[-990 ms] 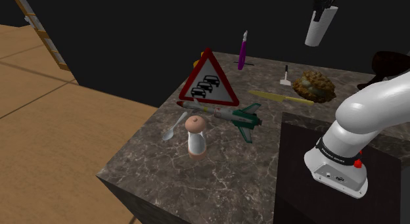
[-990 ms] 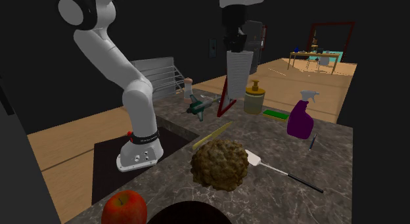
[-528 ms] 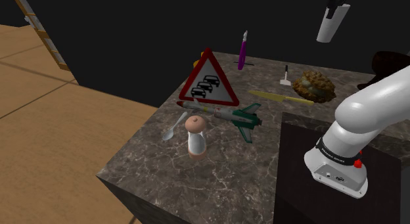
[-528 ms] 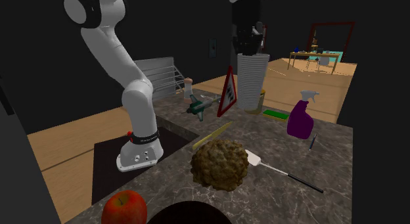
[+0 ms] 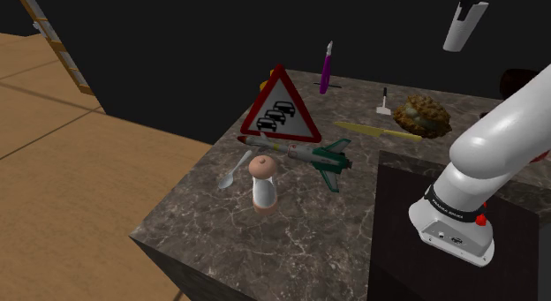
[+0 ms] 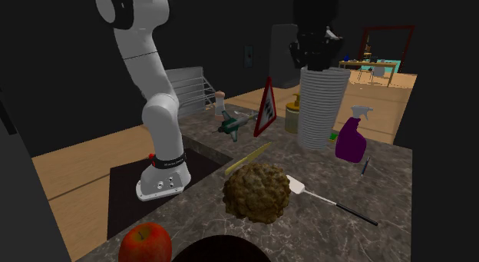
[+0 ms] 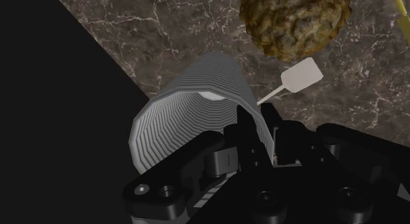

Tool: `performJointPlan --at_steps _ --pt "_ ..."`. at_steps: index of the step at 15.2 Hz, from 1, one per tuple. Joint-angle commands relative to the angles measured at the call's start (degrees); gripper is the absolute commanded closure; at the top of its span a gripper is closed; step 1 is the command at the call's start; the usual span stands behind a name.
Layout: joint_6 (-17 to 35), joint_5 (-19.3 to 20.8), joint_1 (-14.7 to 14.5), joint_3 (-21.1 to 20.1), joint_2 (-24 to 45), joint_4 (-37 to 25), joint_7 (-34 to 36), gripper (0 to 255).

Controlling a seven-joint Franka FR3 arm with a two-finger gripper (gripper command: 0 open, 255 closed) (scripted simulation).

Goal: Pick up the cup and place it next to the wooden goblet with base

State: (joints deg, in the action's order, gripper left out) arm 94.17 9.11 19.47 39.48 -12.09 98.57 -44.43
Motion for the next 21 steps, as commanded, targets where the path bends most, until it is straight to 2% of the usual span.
performJointPlan --at_steps 1,4,7,10,13,21 --pt "0.05 -2.73 0.36 3.05 4.41 -3.82 -3.95 255" --pt "-0.63 -8.83 2.45 7.69 12.48 -10.55 -10.87 255" --pt "-2.71 -16.72 7.49 10.61 21.90 -18.76 -17.93 255" --pt "-6.46 -24.72 15.73 10.85 31.57 -29.09 -23.59 255" --pt "-12.05 -32.08 26.67 8.73 41.46 -43.21 -26.81 255" --pt "-3.18 -29.11 21.23 9.53 37.67 -30.45 -27.09 255"
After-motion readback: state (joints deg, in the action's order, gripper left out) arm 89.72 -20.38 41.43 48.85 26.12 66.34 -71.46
